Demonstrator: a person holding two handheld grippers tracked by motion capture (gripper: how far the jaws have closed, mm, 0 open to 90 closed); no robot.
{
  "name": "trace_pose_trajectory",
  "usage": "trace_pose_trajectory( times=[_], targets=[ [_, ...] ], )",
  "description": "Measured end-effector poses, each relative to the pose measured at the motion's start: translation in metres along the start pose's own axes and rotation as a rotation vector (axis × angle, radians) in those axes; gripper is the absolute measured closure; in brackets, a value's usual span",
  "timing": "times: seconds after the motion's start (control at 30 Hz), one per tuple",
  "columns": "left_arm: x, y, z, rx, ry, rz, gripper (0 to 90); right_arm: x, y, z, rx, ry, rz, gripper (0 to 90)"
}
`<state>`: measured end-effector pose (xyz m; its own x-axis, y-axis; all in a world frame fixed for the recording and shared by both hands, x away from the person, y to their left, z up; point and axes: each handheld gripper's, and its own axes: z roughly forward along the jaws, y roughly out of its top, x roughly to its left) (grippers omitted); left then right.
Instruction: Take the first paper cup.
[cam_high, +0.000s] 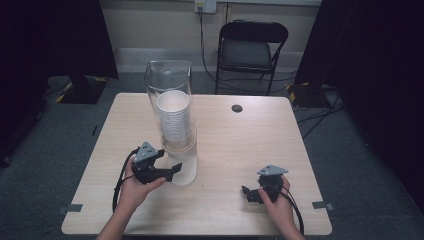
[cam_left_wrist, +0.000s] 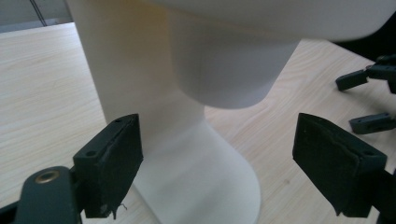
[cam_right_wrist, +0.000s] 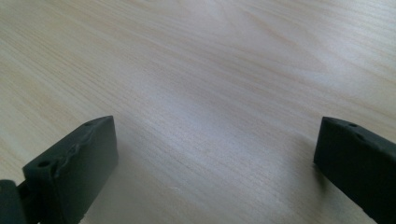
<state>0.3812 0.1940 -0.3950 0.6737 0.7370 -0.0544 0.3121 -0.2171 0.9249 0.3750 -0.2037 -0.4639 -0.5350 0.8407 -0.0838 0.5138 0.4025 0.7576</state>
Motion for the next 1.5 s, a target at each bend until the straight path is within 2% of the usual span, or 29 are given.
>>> trace_pose_trajectory(
  times=[0.2,0.33,0.53,0.6,0.73,0.87,0.97,1.0,1.03,1.1,1.2,1.5],
  targets=[
    [-0.002,0.011,-0.001,-0.027,-0.031,-0.004,15.8,0.000,0.000,0.000,0.000,0.000,0.000,0.0],
    [-0.002,0.017,-0.002,-0.053,-0.025,-0.011,15.7,0.000,0.000,0.000,0.000,0.000,0.000,0.0],
    [-0.002,0.019,0.004,-0.066,-0.021,-0.026,15.7,0.000,0.000,0.000,0.000,0.000,0.000,0.0],
    [-0.002,0.019,0.009,-0.061,-0.003,-0.014,15.7,0.000,0.000,0.000,0.000,0.000,0.000,0.0],
    [-0.001,0.019,0.018,-0.113,0.027,-0.031,16.0,0.000,0.000,0.000,0.000,0.000,0.000,0.0],
    [-0.003,0.019,0.023,-0.134,0.050,0.011,19.1,0.000,0.000,0.000,-0.002,0.003,-0.004,0.0],
    [-0.005,0.019,0.026,-0.146,0.061,0.023,23.4,0.000,0.000,0.000,0.000,0.003,-0.001,0.0],
    [-0.006,0.019,0.027,-0.152,0.050,0.044,26.3,0.000,0.000,0.000,0.000,0.003,-0.002,0.0],
    [-0.007,0.018,0.028,-0.158,0.062,0.061,31.6,0.000,0.000,0.000,0.000,0.003,-0.001,0.0],
    [-0.007,0.017,0.030,-0.174,0.049,0.067,32.4,0.000,0.000,-0.001,0.000,0.003,-0.001,0.0],
    [-0.010,0.016,0.029,-0.165,0.079,0.063,33.3,0.000,-0.001,-0.001,0.001,0.005,-0.001,0.0],
    [-0.015,0.012,0.031,-0.187,0.110,0.064,34.2,0.000,-0.001,-0.001,0.000,0.005,-0.004,0.0]
  ],
)
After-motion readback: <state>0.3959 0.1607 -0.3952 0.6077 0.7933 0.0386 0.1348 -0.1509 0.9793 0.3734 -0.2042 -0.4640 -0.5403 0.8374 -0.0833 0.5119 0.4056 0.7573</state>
